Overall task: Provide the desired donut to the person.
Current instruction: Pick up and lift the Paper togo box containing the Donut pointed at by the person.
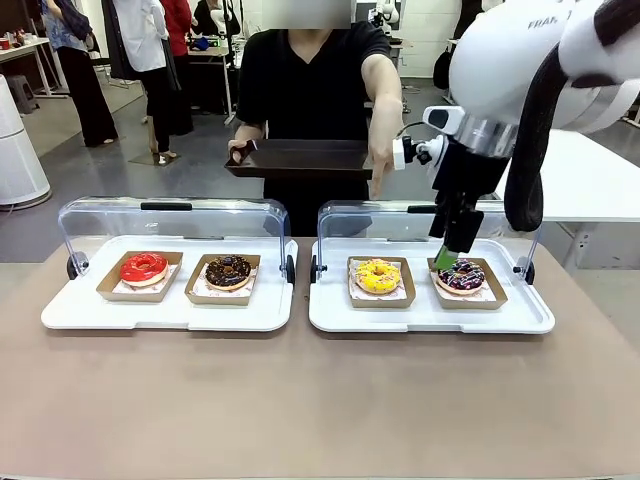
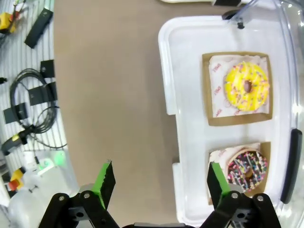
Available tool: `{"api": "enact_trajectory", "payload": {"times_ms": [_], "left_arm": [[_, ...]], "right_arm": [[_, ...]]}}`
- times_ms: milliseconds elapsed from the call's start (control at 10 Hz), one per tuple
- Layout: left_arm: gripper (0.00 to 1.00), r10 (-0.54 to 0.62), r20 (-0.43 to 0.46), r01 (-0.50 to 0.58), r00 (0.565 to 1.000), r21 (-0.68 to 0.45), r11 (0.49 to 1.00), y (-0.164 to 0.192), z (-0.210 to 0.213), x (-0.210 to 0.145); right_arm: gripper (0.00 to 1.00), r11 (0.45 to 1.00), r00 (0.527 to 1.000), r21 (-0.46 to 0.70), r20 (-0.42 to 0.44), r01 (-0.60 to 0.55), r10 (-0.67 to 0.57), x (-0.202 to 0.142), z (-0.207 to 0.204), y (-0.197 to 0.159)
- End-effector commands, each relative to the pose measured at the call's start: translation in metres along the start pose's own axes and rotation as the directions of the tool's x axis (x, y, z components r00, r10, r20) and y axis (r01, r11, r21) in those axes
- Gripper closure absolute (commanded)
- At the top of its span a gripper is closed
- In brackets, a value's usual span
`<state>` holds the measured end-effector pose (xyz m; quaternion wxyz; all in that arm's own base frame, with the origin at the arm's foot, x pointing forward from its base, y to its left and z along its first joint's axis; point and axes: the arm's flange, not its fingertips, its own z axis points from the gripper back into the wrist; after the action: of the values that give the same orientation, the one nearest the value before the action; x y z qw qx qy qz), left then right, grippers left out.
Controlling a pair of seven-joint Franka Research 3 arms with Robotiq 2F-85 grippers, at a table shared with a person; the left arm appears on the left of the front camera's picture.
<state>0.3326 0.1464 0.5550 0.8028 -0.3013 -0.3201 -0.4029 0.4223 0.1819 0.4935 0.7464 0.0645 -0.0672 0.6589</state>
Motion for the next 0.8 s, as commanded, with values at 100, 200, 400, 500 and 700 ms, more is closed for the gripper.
{"api": "enact_trajectory", "payload": {"times_ms": [100,200,400,500,700], "left_arm": [[0.0,-0.015,0.021,0.016,1.0,-0.007,1.0,0.001,0.002,0.0],[0.0,-0.015,0.021,0.016,1.0,-0.007,1.0,0.001,0.002,0.0],[0.0,-0.015,0.021,0.016,1.0,-0.007,1.0,0.001,0.002,0.0],[0.0,-0.015,0.021,0.016,1.0,-0.007,1.0,0.001,0.002,0.0],[0.0,-0.015,0.021,0.016,1.0,-0.007,1.0,0.001,0.002,0.0]], "right_arm": [[0.0,1.0,1.0,0.027,-0.007,0.01,-0.01,-0.002,0.007,-0.001],[0.0,1.0,1.0,0.027,-0.007,0.01,-0.01,-0.002,0.007,-0.001],[0.0,1.0,1.0,0.027,-0.007,0.01,-0.01,-0.002,0.007,-0.001],[0.0,1.0,1.0,0.027,-0.007,0.01,-0.01,-0.002,0.007,-0.001],[0.0,0.999,0.999,-0.033,-0.046,-0.011,0.01,0.013,-0.008,0.005]]}}
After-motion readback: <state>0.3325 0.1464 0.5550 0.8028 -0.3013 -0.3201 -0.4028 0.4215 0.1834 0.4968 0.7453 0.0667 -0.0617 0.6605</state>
